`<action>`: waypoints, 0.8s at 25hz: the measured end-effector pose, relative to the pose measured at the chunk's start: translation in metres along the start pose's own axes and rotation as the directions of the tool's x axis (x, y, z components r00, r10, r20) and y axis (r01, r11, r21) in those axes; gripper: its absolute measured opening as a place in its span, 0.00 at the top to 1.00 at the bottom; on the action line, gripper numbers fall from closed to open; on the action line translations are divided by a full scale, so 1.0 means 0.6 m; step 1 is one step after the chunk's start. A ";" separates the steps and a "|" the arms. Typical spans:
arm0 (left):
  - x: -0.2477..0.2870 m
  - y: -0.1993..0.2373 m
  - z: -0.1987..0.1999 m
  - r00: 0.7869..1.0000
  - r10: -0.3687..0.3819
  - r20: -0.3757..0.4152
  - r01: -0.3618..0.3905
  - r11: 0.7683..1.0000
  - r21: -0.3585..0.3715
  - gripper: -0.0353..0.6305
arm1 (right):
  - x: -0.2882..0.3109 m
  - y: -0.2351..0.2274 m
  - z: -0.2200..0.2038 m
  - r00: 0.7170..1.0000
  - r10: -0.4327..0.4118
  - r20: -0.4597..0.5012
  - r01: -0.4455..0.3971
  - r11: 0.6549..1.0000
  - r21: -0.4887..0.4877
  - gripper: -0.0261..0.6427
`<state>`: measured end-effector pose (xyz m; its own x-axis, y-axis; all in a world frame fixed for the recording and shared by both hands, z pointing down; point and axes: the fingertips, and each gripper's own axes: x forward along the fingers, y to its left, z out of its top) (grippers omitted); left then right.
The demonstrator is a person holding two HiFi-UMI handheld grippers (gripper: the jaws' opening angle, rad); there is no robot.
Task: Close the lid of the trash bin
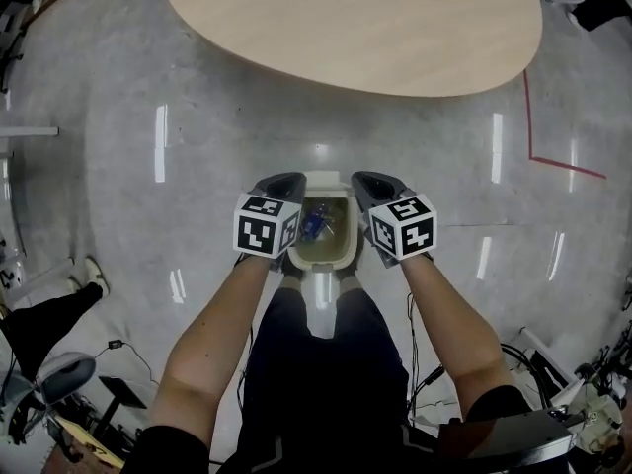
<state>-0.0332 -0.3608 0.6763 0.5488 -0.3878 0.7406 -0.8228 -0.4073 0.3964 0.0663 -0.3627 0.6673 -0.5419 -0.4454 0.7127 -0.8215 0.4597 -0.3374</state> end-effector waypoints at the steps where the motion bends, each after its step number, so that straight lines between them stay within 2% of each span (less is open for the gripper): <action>1: 0.009 0.004 -0.006 1.000 -0.001 -0.011 0.001 1.000 -0.002 0.95 | 0.012 -0.004 -0.011 1.000 -0.004 -0.015 0.004 1.000 0.013 0.94; 9: 0.048 0.003 -0.053 0.997 -0.016 -0.071 0.015 1.000 -0.016 0.95 | 0.055 -0.014 -0.069 0.996 -0.006 -0.090 0.013 0.996 0.084 0.94; 14: 0.052 -0.007 -0.077 0.994 -0.045 -0.096 0.045 0.999 -0.003 0.95 | 0.049 -0.009 -0.095 0.996 -0.003 -0.091 0.014 0.993 0.121 0.94; 20: 0.022 -0.031 -0.180 0.983 -0.072 -0.168 0.062 0.996 -0.065 0.95 | 0.030 0.033 -0.192 0.988 0.009 -0.152 0.015 0.988 0.156 0.94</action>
<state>-0.0268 -0.2691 0.7375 0.5742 -0.2127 0.7906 -0.7949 -0.3761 0.4761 0.0607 -0.2731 0.7441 -0.5157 -0.3199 0.7948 -0.8474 0.3274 -0.4181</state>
